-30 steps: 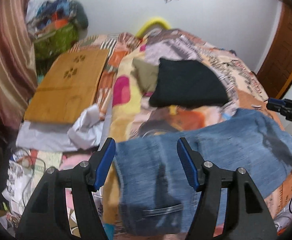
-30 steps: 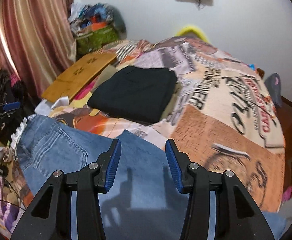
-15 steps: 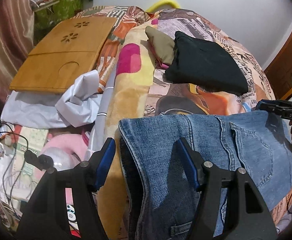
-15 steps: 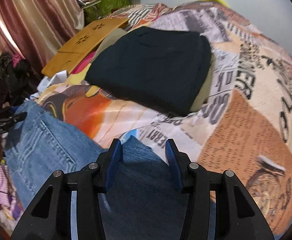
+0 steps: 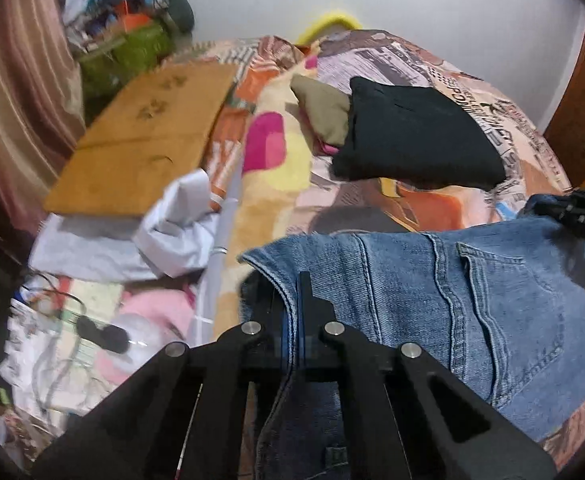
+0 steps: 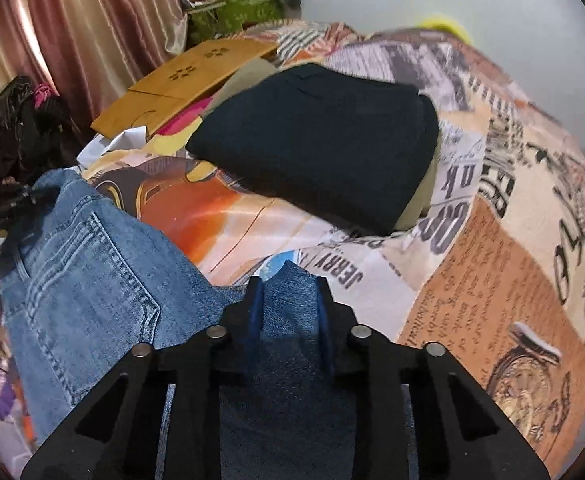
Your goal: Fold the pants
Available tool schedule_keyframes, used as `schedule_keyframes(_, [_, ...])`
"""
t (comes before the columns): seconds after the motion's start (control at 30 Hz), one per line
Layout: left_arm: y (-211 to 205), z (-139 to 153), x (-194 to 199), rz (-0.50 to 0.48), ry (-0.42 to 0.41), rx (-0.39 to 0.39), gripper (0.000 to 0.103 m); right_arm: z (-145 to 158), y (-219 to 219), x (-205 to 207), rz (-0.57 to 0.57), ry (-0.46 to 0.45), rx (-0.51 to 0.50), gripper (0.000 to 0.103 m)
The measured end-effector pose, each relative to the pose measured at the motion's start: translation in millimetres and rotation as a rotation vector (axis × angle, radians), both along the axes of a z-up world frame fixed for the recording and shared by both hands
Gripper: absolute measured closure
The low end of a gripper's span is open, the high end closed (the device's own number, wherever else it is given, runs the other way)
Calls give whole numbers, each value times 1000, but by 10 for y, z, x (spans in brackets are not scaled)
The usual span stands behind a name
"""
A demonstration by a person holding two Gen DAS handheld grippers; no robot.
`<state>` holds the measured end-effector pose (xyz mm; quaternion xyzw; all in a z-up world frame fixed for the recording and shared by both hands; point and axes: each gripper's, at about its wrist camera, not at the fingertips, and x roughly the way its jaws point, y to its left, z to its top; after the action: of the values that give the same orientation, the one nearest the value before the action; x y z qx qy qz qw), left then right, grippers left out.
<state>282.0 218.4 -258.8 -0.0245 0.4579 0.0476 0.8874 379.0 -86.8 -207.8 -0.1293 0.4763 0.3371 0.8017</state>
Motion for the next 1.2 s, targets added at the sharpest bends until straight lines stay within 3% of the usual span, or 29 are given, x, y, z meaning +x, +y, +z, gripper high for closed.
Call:
schedule_keyframes(0.13, [55,80,-19,22,-12,18,99,68,-33,19,-21,-45,3,92])
schedule_keyframes(0.27, [74,0,29,15,28,38,98,62,-3,68,-40,-86,-30,97])
schedule_keyframes(0.37, [88,87,-49,30,28,47,89,74,-51,161,-74,-53,-10,97])
schedule_keyframes(0.5, [200,325,-265,55,-20,-34,83,233,-157,42,-95,-74,-3,87])
schedule_keyframes(0.6, [194,434,-419,67,-45,-67,82,385,-258,-119,-75,-111,12,62])
schedule_keyframes(0.67, [119,447,-489,55,-42,-71,82,451,-323,-208,-71,-123,25,59])
schedule_keyframes(0.83, [-203,336,-660,-3,-15,-45,61,457,-423,-388,-62,-94,47,59])
schedule_keyframes(1.07, [-385,-99,-824,22,97,-13,55,171,-561,-672,-46,-13,30,59])
schedule_keyframes(1.2, [-343,-211,-894,47,104,-42,51,59,-781,-837,-63,22,46,59])
